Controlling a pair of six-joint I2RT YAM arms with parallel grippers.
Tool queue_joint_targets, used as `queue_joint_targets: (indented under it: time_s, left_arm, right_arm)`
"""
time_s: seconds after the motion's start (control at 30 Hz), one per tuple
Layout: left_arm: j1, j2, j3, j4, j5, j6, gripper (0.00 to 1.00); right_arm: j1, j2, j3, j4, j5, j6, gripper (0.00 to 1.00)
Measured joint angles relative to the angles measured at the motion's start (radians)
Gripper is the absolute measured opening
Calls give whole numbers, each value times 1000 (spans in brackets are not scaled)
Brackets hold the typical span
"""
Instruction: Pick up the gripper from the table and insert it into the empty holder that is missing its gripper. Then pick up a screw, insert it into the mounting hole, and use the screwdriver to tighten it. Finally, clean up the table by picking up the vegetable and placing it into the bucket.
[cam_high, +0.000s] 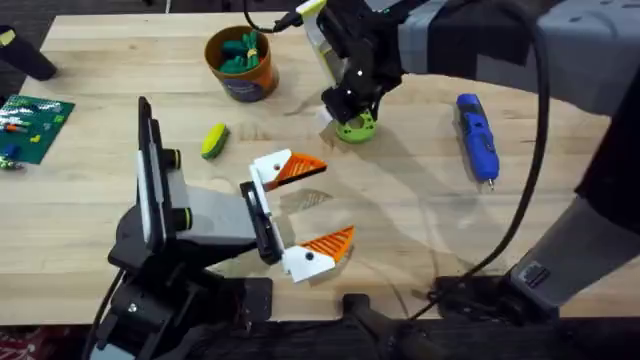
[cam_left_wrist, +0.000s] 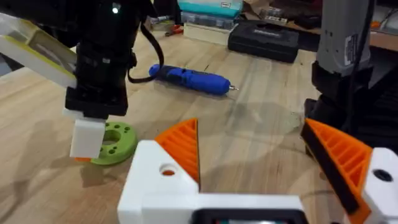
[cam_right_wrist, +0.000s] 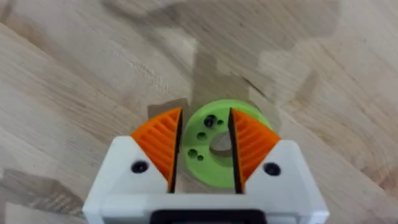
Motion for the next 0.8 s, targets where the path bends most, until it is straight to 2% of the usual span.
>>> queue_joint_targets:
  time_s: [0.6, 0.8]
  left_arm:
    - [0, 0, 0, 0, 0, 0, 987]
    - [0, 0, 0, 0, 0, 0, 987]
  right_arm:
    - [0, 0, 0, -2, 0, 0, 431]
    - [0, 0, 0, -3, 0, 13, 46]
